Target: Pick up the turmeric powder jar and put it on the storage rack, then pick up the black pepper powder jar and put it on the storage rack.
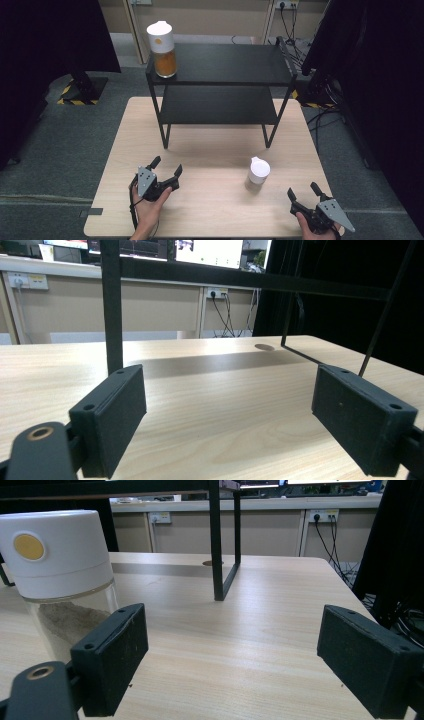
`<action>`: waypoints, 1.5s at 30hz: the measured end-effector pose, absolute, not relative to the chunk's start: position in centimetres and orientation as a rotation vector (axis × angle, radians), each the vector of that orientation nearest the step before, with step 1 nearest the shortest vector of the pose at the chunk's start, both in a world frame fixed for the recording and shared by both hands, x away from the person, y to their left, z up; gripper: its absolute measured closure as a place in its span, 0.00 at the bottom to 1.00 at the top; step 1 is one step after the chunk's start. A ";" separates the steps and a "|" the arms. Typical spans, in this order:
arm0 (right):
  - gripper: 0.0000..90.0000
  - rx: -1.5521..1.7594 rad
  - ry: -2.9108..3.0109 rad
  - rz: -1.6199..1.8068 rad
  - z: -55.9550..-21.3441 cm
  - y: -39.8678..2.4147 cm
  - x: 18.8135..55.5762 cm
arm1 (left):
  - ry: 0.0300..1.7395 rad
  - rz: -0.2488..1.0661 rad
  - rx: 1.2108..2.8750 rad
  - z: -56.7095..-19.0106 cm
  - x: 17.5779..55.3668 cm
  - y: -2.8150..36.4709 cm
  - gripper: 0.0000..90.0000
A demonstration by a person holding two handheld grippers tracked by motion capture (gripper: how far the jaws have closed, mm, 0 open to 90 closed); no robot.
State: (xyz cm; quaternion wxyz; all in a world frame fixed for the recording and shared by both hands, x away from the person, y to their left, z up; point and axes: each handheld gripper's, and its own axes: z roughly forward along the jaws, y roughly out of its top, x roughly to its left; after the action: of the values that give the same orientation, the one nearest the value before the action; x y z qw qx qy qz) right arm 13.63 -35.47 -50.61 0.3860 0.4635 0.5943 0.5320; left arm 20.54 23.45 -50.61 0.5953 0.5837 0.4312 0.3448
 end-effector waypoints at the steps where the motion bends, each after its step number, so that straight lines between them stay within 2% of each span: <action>1: 0.15 1.181 1.514 1.354 -50.6 -35.5 13.6 | 1.001 0.801 1.355 -50.7 20.5 23.5 0.15; 17: 0.15 1.184 1.509 1.362 -50.7 -35.6 13.6 | 1.025 0.786 1.417 -51.7 20.7 23.2 0.15; 45: 0.15 1.184 1.518 1.353 -50.5 -35.5 13.7 | 1.042 0.770 1.386 -51.9 20.7 23.4 0.15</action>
State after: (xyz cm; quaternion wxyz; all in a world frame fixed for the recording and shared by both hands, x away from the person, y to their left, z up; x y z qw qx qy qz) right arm 13.69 -35.49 -50.52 0.3842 0.4646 0.5956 0.5308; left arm 20.67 23.44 -51.88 0.5827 0.5938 0.4463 0.3296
